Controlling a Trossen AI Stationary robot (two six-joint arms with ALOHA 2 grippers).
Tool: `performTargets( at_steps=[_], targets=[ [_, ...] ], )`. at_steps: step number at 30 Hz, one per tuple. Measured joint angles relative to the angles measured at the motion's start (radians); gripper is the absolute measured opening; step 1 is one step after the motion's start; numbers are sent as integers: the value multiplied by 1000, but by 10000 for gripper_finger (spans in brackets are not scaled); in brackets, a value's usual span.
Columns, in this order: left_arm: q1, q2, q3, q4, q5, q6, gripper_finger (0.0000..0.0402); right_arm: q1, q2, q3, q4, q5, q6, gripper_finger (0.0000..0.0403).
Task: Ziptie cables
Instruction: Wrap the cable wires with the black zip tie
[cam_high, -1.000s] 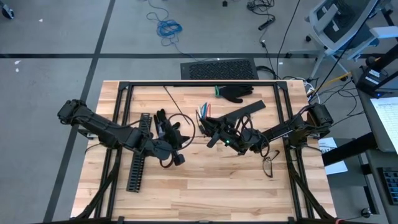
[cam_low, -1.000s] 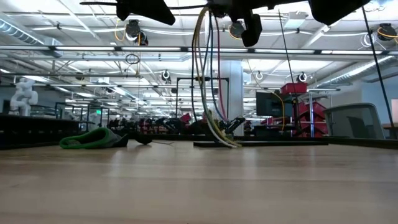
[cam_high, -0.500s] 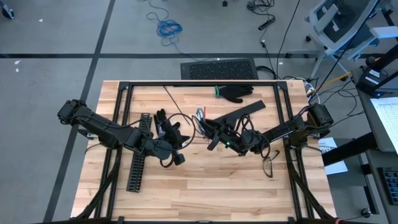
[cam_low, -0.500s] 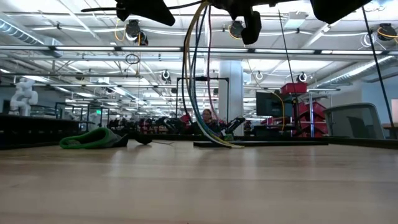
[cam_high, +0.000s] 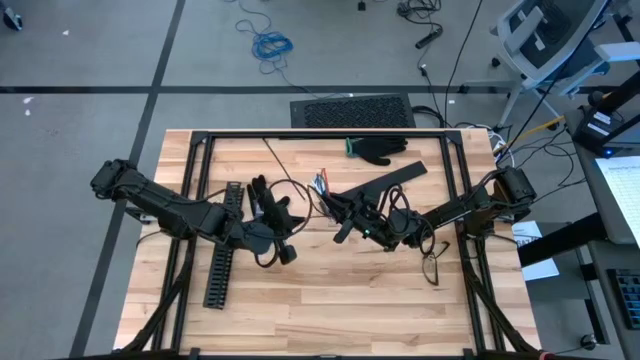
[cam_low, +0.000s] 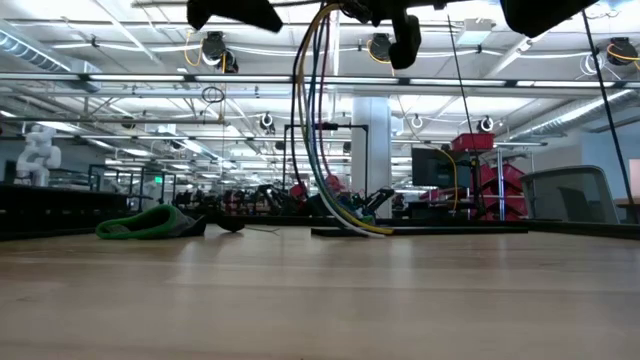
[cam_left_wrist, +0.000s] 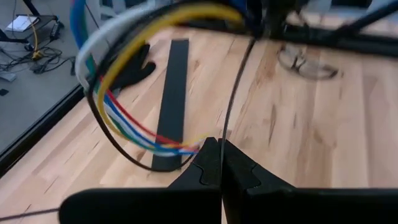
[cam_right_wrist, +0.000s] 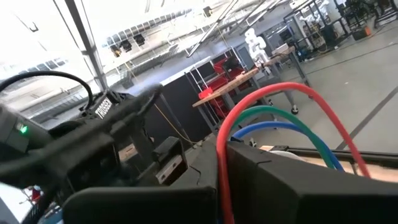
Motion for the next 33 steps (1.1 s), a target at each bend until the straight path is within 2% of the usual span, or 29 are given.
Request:
performTargets(
  at_steps=[5, 9, 22, 33],
  targets=[
    [0, -64, 0, 29, -71, 24, 0, 6, 0, 0, 6, 0, -4, 2],
    [6, -87, 1, 30, -84, 59, 0, 5, 0, 0, 51, 0, -12, 2],
    [20, -8, 1, 16, -75, 55, 2, 8, 0, 0, 103, -26, -25, 1],
    [26, -22, 1, 18, -90, 104, 63, 9, 0, 0, 86, -27, 24, 1]
  ],
)
